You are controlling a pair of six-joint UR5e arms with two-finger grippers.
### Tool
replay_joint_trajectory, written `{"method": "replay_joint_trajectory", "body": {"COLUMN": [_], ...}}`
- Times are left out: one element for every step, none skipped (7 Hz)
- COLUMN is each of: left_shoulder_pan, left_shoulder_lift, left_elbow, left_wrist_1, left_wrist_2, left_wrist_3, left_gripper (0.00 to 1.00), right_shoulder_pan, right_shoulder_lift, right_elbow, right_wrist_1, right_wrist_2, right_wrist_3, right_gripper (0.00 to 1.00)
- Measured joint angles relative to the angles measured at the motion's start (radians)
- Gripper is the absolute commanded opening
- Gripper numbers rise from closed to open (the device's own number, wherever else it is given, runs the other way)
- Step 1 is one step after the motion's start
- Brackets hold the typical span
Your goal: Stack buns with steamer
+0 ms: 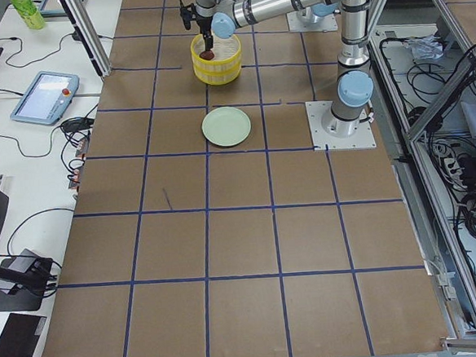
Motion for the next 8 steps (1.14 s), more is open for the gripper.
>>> {"method": "replay_joint_trajectory", "body": {"left_shoulder_pan": [0.023,0.079,0.157,0.233,0.289,0.316,0.329,0.337], "left_shoulder_lift": [0.03,0.077,0.138,0.206,0.269,0.323,0.356,0.371], "left_elbow": [0.008,0.017,0.038,0.074,0.108,0.129,0.138,0.142], "left_wrist_1": [-0.03,-0.116,-0.24,-0.389,-0.531,-0.622,-0.662,-0.676], "left_wrist_2": [0.056,0.098,0.111,0.118,0.125,0.129,0.13,0.131], "left_wrist_3": [0.137,0.288,0.412,0.505,0.562,0.586,0.596,0.599], "left_gripper": [1.0,1.0,1.0,1.0,1.0,1.0,1.0,1.0], "right_shoulder_pan": [0.003,0.005,0.005,0.006,0.006,0.006,0.006,0.006], "right_shoulder_lift": [-0.001,-0.002,-0.002,-0.002,-0.002,-0.002,-0.002,-0.002], "right_elbow": [-0.001,-0.001,-0.001,-0.001,0.0,0.001,0.002,0.003], "right_wrist_1": [0.0,0.0,-0.001,-0.002,-0.002,-0.002,-0.002,-0.002], "right_wrist_2": [0.0,0.0,0.0,0.0,0.0,0.001,0.001,0.001], "right_wrist_3": [-0.011,-0.02,-0.024,-0.025,-0.025,-0.024,-0.023,-0.023], "right_gripper": [0.99,1.0,1.0,1.0,1.0,1.0,1.0,1.0]}}
